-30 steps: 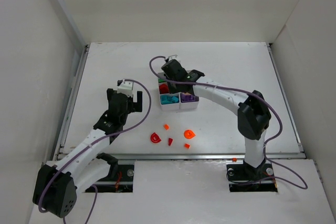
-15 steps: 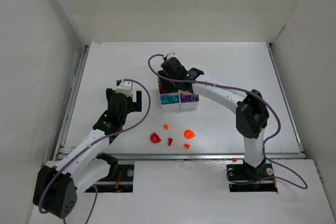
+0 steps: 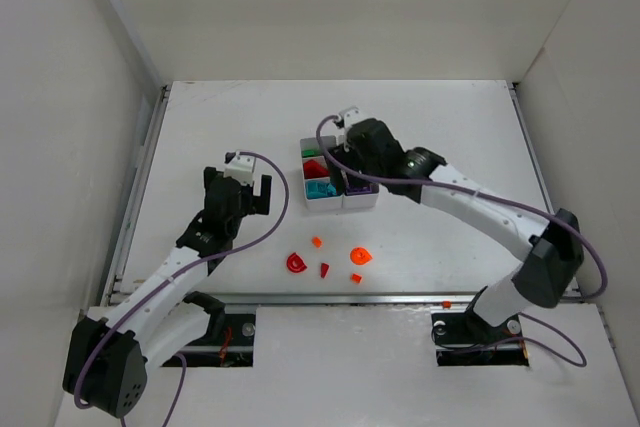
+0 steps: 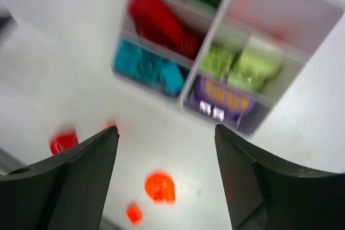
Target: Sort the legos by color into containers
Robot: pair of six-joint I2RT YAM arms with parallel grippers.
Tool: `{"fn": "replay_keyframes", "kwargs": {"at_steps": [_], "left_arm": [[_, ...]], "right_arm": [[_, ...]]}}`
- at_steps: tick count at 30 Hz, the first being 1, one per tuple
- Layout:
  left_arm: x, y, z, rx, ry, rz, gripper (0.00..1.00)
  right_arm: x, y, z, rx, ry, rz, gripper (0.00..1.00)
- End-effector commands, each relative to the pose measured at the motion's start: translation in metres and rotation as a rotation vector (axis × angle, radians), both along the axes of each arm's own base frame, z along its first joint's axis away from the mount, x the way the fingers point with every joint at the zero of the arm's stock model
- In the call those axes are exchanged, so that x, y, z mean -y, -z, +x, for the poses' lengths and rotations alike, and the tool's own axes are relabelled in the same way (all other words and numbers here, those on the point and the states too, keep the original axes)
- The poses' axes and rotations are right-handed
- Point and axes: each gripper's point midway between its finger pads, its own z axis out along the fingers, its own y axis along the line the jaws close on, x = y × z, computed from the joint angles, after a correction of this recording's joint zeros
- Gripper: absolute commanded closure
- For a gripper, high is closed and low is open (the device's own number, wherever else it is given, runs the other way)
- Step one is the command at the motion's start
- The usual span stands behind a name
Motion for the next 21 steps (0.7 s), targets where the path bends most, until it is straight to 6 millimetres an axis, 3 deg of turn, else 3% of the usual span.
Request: {"fn": "replay_keyframes", "kwargs": {"at_steps": [1, 4, 9, 12, 15, 21], "left_arm": [[-0.003, -0.006, 0.000, 0.032, 0.005, 0.006, 0.00], [-0.004, -0.006, -0.002, 0.032, 0.009, 0.015, 0.00], [-0.003, -0.007, -0.003, 0.031, 0.023, 0.021, 0.00], [-0.001, -0.007, -0.003, 0.029, 0.033, 0.017, 0.00], [0.001, -0.006, -0.004, 0.027, 0.037, 0.004, 0.00], [0.000, -0.007, -0.005, 0.027, 0.037, 0.004, 0.00]], "right_arm": [[0.021, 0.069, -0.061, -0.182, -0.066, -0.102, 0.23], [0.026, 0.095, -0.091, -0.231, -0.089, -0.093, 0.23], [0.036, 0.130, -0.106, -0.312, -0.071, -0.116, 0.23], [0.030, 0.150, -0.120, -0.343, -0.128, -0.171, 0.31], [0.021, 0.162, -0.128, -0.365, -0.153, -0.159, 0.34], [0.011, 0.167, -0.123, -0.363, -0.154, -0.137, 0.43]]}}
